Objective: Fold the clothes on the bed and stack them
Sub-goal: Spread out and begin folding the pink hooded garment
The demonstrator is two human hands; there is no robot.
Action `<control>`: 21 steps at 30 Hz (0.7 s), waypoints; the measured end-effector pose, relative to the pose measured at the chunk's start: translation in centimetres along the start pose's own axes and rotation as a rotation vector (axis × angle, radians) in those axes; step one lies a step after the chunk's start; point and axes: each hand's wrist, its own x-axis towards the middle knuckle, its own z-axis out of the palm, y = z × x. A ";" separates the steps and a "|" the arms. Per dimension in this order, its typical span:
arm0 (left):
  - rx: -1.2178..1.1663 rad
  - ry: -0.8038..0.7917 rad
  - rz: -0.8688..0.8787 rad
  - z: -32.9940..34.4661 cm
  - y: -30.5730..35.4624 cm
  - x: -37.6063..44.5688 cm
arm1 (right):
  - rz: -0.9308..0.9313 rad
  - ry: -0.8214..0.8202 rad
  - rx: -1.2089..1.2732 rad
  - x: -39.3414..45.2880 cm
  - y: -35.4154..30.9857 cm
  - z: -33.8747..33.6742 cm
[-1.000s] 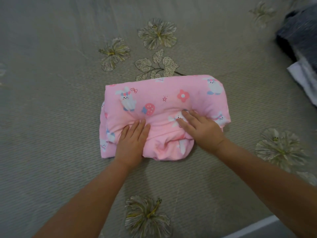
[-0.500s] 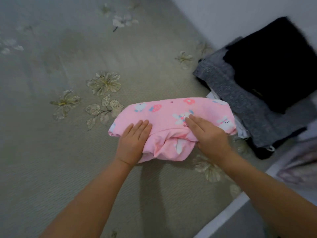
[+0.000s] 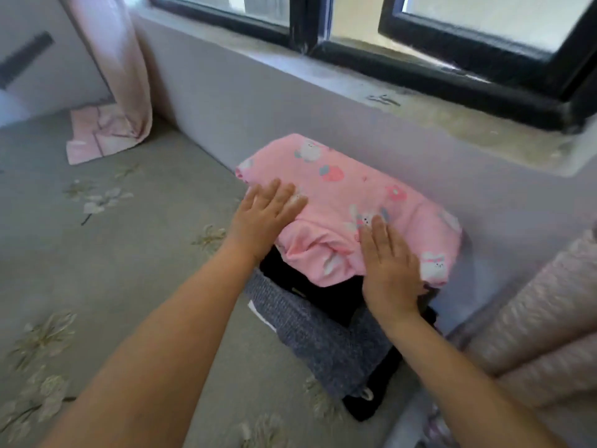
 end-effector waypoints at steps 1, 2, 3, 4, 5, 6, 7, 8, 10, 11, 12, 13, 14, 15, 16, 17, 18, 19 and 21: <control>0.014 -0.147 -0.007 1.6 0.8 1.0 | 0.028 -0.137 -0.057 -1.0 0.0 1.6; 0.023 -0.326 -0.001 3.6 1.6 1.4 | 0.064 -0.253 -0.073 -1.9 -0.2 2.9; -0.022 -0.491 -0.015 5.1 2.2 1.4 | 0.113 -0.366 -0.053 -2.3 -0.4 3.9; -0.073 -0.614 -0.042 5.9 2.6 1.6 | 0.147 -0.466 -0.022 -2.6 -0.6 4.8; -0.137 -0.643 -0.063 6.4 2.9 1.8 | 0.181 -0.529 -0.007 -2.6 -0.5 5.3; -0.195 -0.619 -0.075 6.7 3.2 2.1 | 0.200 -0.556 -0.003 -2.5 -0.3 5.7; -0.249 -0.605 -0.084 6.9 3.3 2.2 | 0.201 -0.580 -0.002 -2.4 -0.1 5.7; -0.302 -0.609 -0.087 7.0 3.3 2.5 | 0.193 -0.590 0.005 -2.4 0.1 5.8; -0.353 -0.665 -0.072 6.9 3.0 2.7 | 0.224 -0.605 0.031 -2.2 0.1 5.6; -0.360 -0.691 -0.072 6.7 2.8 2.9 | 0.231 -0.639 0.059 -2.0 0.2 5.3; -0.359 -0.695 -0.089 6.4 2.7 3.1 | 0.218 -0.646 0.099 -2.1 0.3 5.3; -0.354 -0.663 -0.121 6.2 2.8 3.6 | 0.192 -0.667 0.139 -2.1 0.4 5.5; -0.355 -0.598 -0.162 5.8 3.1 4.2 | 0.168 -0.700 0.182 -2.1 0.7 5.5; -0.377 -0.505 -0.206 5.4 3.6 4.9 | 0.167 -0.727 0.229 -2.0 0.9 5.3; -0.431 -0.417 -0.233 5.3 4.3 5.7 | 0.177 -0.716 0.266 -1.8 1.2 5.0; -0.476 -0.357 -0.224 5.2 5.3 6.4 | 0.190 -0.694 0.303 -1.6 1.5 4.7; -0.507 -0.355 -0.198 5.3 6.3 7.2 | 0.204 -0.674 0.341 -1.4 1.7 4.5; -0.517 -0.386 -0.178 5.6 7.4 7.7 | 0.208 -0.675 0.377 -1.3 1.8 4.1; -0.543 -0.435 -0.211 6.9 8.8 8.0 | 0.256 -0.620 0.498 -1.7 2.2 3.7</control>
